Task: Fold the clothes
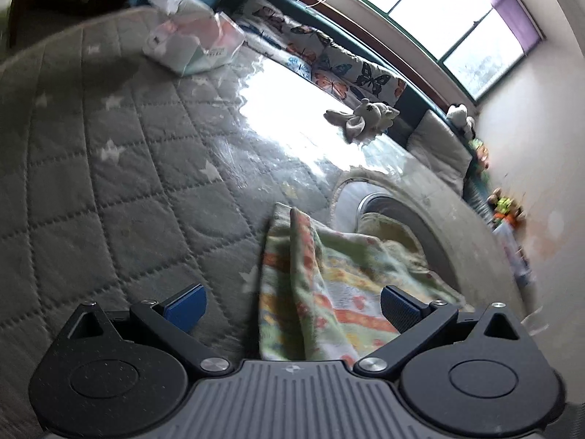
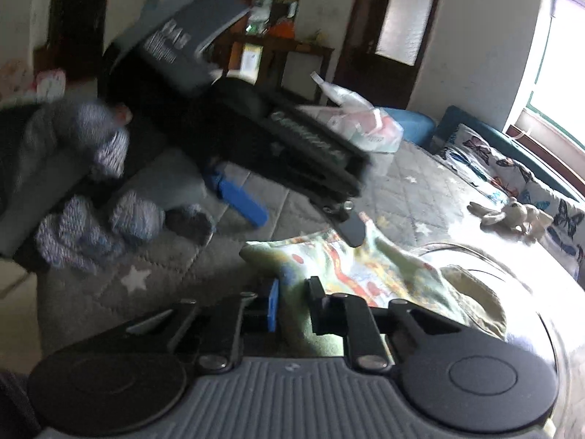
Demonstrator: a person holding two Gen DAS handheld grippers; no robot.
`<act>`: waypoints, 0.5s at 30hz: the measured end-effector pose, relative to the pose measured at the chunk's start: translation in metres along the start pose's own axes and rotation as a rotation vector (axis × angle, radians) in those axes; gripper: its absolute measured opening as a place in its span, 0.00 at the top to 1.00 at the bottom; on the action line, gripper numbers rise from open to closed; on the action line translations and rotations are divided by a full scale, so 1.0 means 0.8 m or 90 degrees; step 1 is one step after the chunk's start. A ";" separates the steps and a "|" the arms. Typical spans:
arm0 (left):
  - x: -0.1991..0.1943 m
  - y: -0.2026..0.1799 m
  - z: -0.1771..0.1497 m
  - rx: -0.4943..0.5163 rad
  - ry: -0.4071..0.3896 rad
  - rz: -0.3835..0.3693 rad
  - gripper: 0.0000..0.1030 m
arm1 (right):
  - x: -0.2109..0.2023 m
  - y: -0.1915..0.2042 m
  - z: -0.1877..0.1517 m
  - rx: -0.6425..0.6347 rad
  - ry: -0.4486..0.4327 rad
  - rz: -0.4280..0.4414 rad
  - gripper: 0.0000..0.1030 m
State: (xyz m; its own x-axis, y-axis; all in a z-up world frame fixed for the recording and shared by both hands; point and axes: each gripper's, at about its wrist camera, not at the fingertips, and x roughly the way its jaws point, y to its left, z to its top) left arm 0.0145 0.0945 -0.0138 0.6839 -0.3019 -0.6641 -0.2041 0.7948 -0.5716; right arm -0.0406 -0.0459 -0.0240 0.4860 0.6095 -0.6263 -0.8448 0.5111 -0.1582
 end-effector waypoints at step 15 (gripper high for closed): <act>0.032 0.011 -0.001 -0.136 0.060 -0.093 0.57 | -0.040 -0.031 -0.015 0.079 -0.038 0.017 0.87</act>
State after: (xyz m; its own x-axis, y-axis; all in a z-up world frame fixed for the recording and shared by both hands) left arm 0.0294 0.0933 -0.0359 0.6511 -0.4603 -0.6035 -0.2582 0.6133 -0.7464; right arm -0.0381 -0.0851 -0.0096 0.4793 0.6574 -0.5815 -0.8252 0.5631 -0.0435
